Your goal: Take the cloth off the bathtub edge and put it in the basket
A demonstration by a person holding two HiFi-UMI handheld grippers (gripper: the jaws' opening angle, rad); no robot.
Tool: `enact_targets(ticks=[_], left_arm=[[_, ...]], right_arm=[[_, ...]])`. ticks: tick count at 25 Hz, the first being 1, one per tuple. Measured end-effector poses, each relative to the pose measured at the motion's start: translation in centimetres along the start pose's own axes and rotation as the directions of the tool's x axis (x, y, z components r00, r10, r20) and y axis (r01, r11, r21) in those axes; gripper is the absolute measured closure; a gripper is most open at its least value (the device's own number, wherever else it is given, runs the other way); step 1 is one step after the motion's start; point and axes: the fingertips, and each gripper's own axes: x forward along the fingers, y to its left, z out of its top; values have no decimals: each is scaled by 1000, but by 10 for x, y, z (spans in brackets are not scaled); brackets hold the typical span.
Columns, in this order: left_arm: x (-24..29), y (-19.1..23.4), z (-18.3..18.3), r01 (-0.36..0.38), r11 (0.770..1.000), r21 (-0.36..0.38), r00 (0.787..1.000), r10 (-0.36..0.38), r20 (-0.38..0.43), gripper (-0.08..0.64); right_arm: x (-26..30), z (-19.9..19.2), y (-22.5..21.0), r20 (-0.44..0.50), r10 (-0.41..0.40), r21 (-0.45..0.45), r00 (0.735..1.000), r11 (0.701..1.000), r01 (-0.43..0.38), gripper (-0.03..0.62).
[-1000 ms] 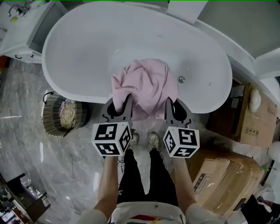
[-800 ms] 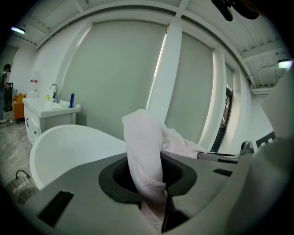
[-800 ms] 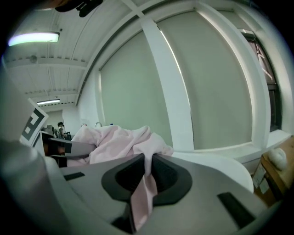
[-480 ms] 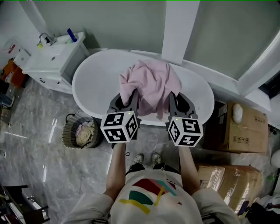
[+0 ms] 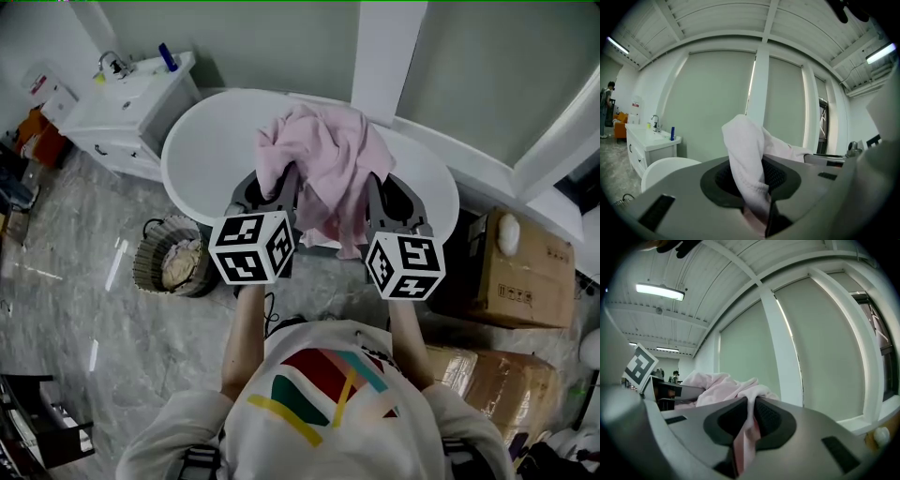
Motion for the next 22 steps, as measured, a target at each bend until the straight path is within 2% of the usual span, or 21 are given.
enact_targets(ticks=[7, 14, 22], left_arm=[[4, -8, 2, -20, 1000, -6, 1000, 20, 11, 448], [-4, -4, -8, -73, 997, -19, 997, 73, 7, 447], [-21, 38, -26, -159, 987, -21, 987, 158, -18, 447]], right_arm=[[1, 3, -8, 5, 33, 18, 999, 999, -33, 535], [5, -1, -5, 25, 103, 51, 994, 993, -104, 535], [31, -26, 30, -20, 210, 79, 978, 975, -207, 535]])
